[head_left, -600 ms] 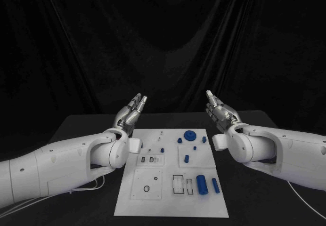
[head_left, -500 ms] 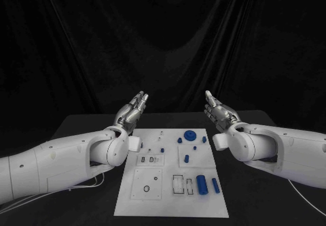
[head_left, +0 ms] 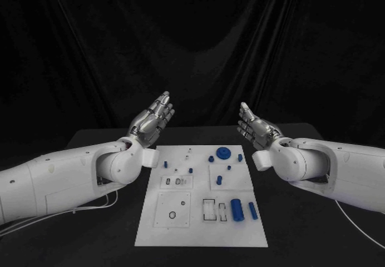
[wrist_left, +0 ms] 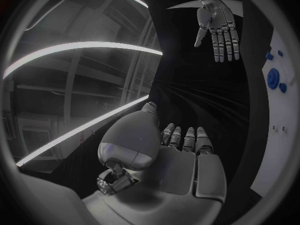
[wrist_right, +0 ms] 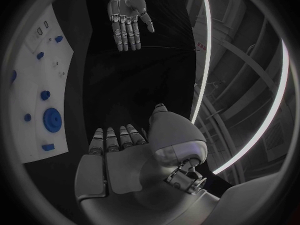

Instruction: Assemble the parts on the task board

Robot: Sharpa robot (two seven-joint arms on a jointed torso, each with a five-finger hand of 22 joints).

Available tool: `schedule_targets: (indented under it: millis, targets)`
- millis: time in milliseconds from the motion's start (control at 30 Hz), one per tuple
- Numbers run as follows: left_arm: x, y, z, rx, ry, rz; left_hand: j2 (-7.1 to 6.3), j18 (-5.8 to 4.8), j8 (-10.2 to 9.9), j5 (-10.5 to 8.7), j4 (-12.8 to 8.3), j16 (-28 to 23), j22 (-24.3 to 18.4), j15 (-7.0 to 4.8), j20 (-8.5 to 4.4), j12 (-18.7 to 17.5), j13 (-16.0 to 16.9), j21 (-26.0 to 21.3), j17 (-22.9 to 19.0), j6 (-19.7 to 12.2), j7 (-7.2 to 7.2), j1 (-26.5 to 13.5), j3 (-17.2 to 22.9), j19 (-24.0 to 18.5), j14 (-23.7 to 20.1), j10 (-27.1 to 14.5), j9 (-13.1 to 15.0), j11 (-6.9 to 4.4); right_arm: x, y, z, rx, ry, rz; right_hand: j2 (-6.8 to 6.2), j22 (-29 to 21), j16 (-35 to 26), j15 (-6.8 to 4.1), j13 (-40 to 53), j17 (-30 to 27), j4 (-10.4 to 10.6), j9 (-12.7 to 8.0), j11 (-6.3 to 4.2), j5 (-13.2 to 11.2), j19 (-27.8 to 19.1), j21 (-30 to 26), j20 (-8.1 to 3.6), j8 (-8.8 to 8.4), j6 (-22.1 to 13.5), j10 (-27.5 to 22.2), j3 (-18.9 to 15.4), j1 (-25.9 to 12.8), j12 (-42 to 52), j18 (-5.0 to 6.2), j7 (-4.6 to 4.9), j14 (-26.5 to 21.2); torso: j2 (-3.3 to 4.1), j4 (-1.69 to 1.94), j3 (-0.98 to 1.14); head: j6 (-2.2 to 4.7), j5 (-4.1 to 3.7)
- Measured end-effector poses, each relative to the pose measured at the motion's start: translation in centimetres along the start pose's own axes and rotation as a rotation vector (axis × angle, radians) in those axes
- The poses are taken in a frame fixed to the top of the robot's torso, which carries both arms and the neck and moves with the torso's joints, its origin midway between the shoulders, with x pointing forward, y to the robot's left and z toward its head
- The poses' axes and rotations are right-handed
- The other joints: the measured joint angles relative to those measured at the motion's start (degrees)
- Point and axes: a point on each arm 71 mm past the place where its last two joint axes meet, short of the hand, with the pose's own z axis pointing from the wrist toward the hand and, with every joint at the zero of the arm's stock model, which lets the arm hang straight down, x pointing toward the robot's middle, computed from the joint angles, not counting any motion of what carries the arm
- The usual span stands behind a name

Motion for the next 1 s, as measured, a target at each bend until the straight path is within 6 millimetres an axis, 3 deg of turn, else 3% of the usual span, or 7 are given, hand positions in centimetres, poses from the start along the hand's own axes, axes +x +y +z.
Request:
schedule_targets:
  millis: [67, 200, 333, 467, 567, 767, 1000]
  targets:
    - [-0.2, -0.1, -0.1, 0.008, 0.001, -0.005, -0.23, 0.0, 0.0, 0.0, 0.0, 0.0, 0.0, 0.0, 0.0, 0.0, 0.0, 0.0, 0.0, 0.1, -0.1, 0.2, 0.0, 0.0, 0.0, 0.0, 0.0, -0.15, -0.1, 0.0, 0.0, 0.001, 0.015, 0.002, -0.52, 0.0, 0.0, 0.0, 0.0, 0.0, 0.0, 0.1, 1.46, 0.0, 0.0, 0.0, 2.54, 0.28, 0.6, 0.0, 0.0, 1.0, 0.0, 0.0, 1.38, 0.0, 0.09, -0.04, 0.02, -0.27, -0.06]
    - [-0.2, -0.3, -0.2, 0.022, 0.016, -0.002, -0.14, 0.0, 0.2, 0.0, 0.0, 0.0, 0.0, 0.0, 0.0, 0.0, 0.0, 0.0, 0.0, 0.3, -0.3, 0.3, 0.0, 0.0, 0.0, 0.0, 0.1, -0.15, -0.3, 0.1, -0.2, 0.003, 0.054, -0.012, -1.14, 0.0, 0.0, 0.64, 0.0, 0.0, 0.0, 0.2, 2.81, 0.5, 0.0, 0.0, 5.81, 0.29, 1.3, 0.6, 0.0, 3.3, 0.0, 0.0, 2.73, 0.0, 0.41, -0.22, 0.02, -0.47, 0.01]
    - [-0.8, -0.6, -0.5, 0.035, 0.023, 0.02, -0.28, 0.87, 0.2, 0.0, 0.0, 0.0, 0.0, 0.0, 0.0, 0.0, 0.0, 0.0, 0.0, 0.9, 0.33, 1.4, 0.0, 0.0, 0.0, -0.1, 0.2, 0.0, -0.7, 0.2, -0.4, -0.003, 0.088, -0.063, -1.75, 0.0, 0.0, 3.87, 0.3, 0.0, -0.9, 0.4, 4.31, 3.2, 0.0, 0.0, 8.37, 0.56, 2.2, 1.1, 0.9, 6.6, 0.0, -0.01, 4.06, 0.0, 0.74, -0.21, 0.03, -0.53, -0.02]
    - [-1.1, -0.8, -0.7, 0.042, 0.03, 0.04, -0.28, 0.87, 0.2, 0.0, 0.0, 0.0, 0.0, 0.0, 0.0, 0.0, 0.0, 0.0, 0.0, 1.2, 0.63, 1.5, 0.0, 0.0, 0.0, -0.1, 0.2, 0.37, -1.4, 0.4, -0.8, -0.012, 0.127, -0.163, -3.56, 0.4, 0.0, 8.97, 0.5, 0.0, -2.7, 0.6, 7.0, 7.2, 1.3, 0.5, 12.45, 0.83, 3.7, 1.9, 2.3, 13.6, 0.6, -0.01, 5.43, 0.1, 0.9, -0.17, 0.03, -1.28, 0.22]
    - [-1.2, -0.9, -0.8, 0.046, 0.034, 0.05, -0.28, 0.87, 0.2, 0.0, 0.0, 0.0, 0.0, 0.0, 0.0, 0.0, 0.0, 0.0, 0.0, 1.4, 0.83, 2.0, 0.0, 0.0, 0.0, -0.1, 0.3, 0.37, -1.6, 0.8, -1.0, -0.01, 0.165, -0.256, -5.12, 1.3, 0.2, 11.35, 0.8, 0.4, -5.2, 0.6, 9.76, 7.6, 3.9, 2.0, 14.41, 0.84, 4.4, 3.2, 2.9, 18.4, 1.4, -0.01, 4.88, 1.7, 1.04, -0.12, 0.03, -1.98, 0.47]
    - [-1.7, -1.2, -1.2, 0.05, 0.034, 0.066, -0.08, 0.86, 0.2, 1.79, 0.0, 0.0, 0.0, 0.01, 0.9, 0.0, 0.0, 0.0, 0.0, 1.6, 1.03, 3.3, 0.0, 0.0, 0.0, -0.1, 0.3, 0.76, -1.0, 2.1, -0.8, 0.036, 0.253, -0.487, -5.75, 3.1, 1.9, 13.58, 1.4, 1.7, -10.9, 0.9, 13.24, 8.1, 14.6, 6.3, 15.83, 0.91, 6.4, 7.3, 4.3, 24.9, 3.8, -0.01, 6.24, 10.7, 1.3, -0.01, -0.09, -3.24, 0.69]
    - [-1.7, -1.3, -1.6, 0.052, 0.043, 0.069, -0.12, 0.87, 0.4, 2.91, 0.0, 0.0, 0.0, 0.0, 1.26, 0.0, 0.0, 0.0, 0.0, 2.1, 1.04, 3.9, 0.0, 0.0, 0.0, -0.1, 0.3, 0.76, -1.0, 2.9, -0.8, 0.071, 0.307, -0.852, -7.37, 4.1, 5.4, 12.83, 1.7, 3.1, -13.9, 1.3, 12.84, 2.2, 32.1, 10.0, 15.77, 1.33, 11.2, 10.5, 10.3, 27.7, 5.2, -0.02, 7.77, 27.6, 1.91, 0.31, -0.36, -4.07, 0.77]
